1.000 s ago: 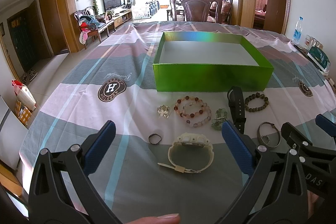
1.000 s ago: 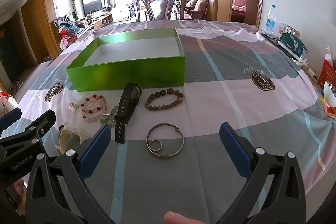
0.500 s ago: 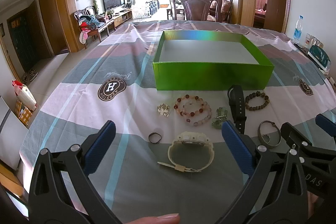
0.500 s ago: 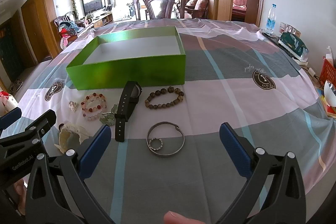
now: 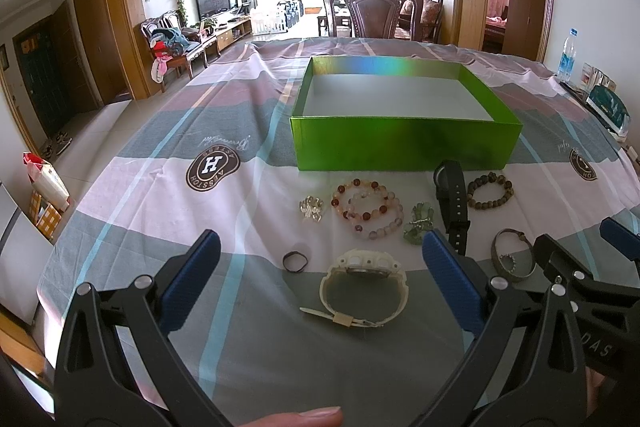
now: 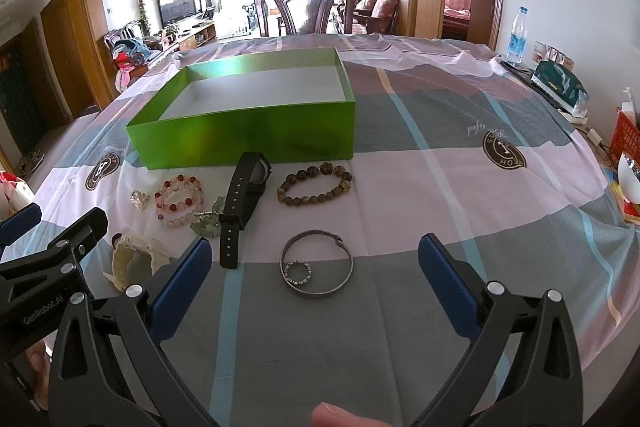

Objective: Organize jewelry

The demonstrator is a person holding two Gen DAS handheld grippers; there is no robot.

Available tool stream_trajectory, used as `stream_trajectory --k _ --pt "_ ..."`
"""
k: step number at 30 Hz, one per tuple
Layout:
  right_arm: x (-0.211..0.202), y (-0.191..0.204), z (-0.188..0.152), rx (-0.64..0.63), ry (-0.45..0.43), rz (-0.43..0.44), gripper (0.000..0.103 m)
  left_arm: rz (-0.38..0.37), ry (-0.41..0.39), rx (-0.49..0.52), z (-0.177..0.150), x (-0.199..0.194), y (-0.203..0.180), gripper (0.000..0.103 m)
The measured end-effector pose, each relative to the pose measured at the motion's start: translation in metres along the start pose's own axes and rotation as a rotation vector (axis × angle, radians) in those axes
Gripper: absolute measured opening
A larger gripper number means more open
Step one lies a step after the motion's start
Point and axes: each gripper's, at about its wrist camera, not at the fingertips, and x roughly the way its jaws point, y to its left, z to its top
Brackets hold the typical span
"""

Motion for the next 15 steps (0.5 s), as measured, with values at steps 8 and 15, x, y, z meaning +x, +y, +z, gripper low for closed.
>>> stream_trajectory --k 8,15 --pt "-0.0006 0.0009 -0.0001 -0.001 0.000 0.000 0.100 0.000 -0.001 0.001 -0.0005 -0.0003 0.0003 0.100" --pt "0.0006 0.0000 0.0008 -0.001 0.002 0.000 0.100 0.000 0.001 0.001 0.0003 0.0001 -0.0002 0.100"
